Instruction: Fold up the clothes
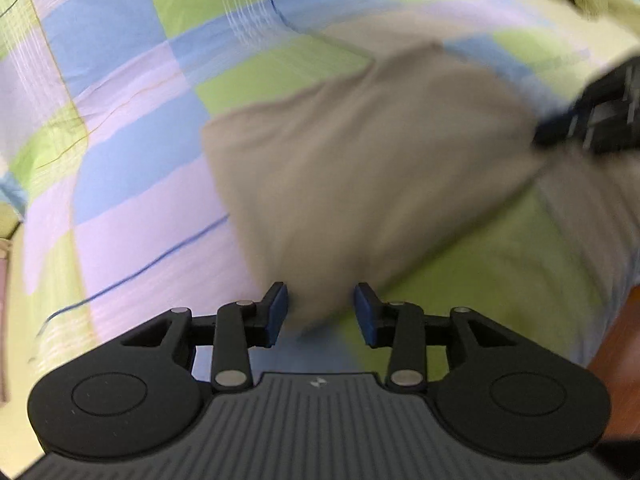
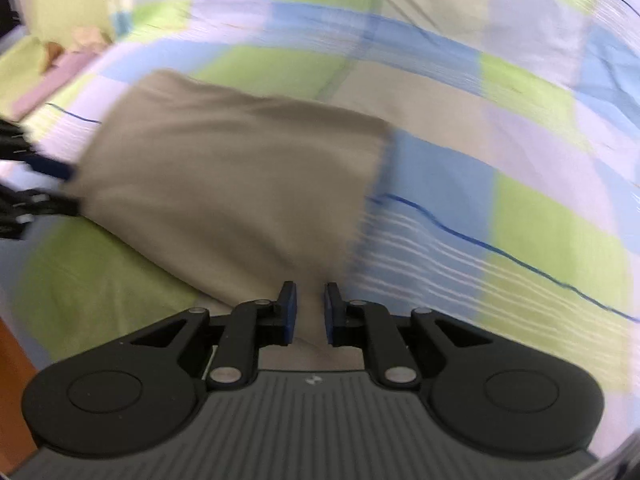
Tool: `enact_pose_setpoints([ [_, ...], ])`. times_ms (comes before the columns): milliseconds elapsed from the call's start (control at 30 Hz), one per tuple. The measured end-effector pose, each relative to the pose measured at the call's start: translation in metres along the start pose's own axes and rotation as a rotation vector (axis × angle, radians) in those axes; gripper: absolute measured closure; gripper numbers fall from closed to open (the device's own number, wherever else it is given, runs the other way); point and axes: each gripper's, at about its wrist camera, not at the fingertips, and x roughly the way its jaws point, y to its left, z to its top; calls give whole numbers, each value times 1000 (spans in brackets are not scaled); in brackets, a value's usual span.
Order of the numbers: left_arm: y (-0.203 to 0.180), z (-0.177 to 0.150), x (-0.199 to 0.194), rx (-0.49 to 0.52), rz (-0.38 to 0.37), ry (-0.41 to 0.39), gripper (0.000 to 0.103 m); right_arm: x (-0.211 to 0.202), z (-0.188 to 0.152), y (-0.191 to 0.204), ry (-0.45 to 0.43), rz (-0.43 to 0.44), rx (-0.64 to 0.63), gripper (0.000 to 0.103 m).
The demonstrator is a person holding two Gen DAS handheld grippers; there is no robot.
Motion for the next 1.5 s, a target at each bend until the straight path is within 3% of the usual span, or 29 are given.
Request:
enact_pose_setpoints([
  [100,7,24,-13,-58,-25,-64,58,-21,17,-9,-101,40,62,89],
  [167,5,46,-3,-70,-11,-101,57,-15,42,-10,-183,112,105,86],
  [233,5,64,11,-93,-8,-114,56,7,60,-14,-198,173,131,86],
  [300,10,79,38,-148,-22,-82,56,35,69,-15,-160,229,131,86],
  [467,14,90,60,-146,26,-85,52,59,67,-30,-154,41,18,94],
  [500,17,94,57,-156,36,-89,54,55,68,-33,-164,21,16,90],
  [567,18,98,54,-168,41,-105,55,40,70,-35,-201,52,8,89],
  [633,12,104,52,-141,4,-129,54,31,74,-27,-226,154,-17,89],
  [767,7,114,70,-82,2,-136,53,48,84,-1,-220,270,-96,91],
  [833,12,117,83,-87,7,-133,51,64,89,-2,-213,225,-82,93],
  [867,20,118,87,-114,-6,-137,51,70,91,-3,-212,199,-72,99],
  [967,33,115,78,-163,28,-159,51,72,93,-28,-233,85,8,101],
  [1067,44,110,63,-245,91,-145,54,58,90,-44,-232,42,73,92],
  [1133,49,106,54,-287,107,-133,55,45,85,-45,-237,57,91,92],
  [1200,48,94,39,-319,73,-114,55,23,74,-37,-248,110,91,91],
  [1300,22,70,20,-256,32,-97,52,-5,49,-3,-230,236,52,84],
  [1367,5,49,19,-237,35,-65,52,-9,31,17,-199,272,5,81],
  [1500,-2,16,21,-301,84,-15,50,-1,-9,27,-103,163,-33,81],
])
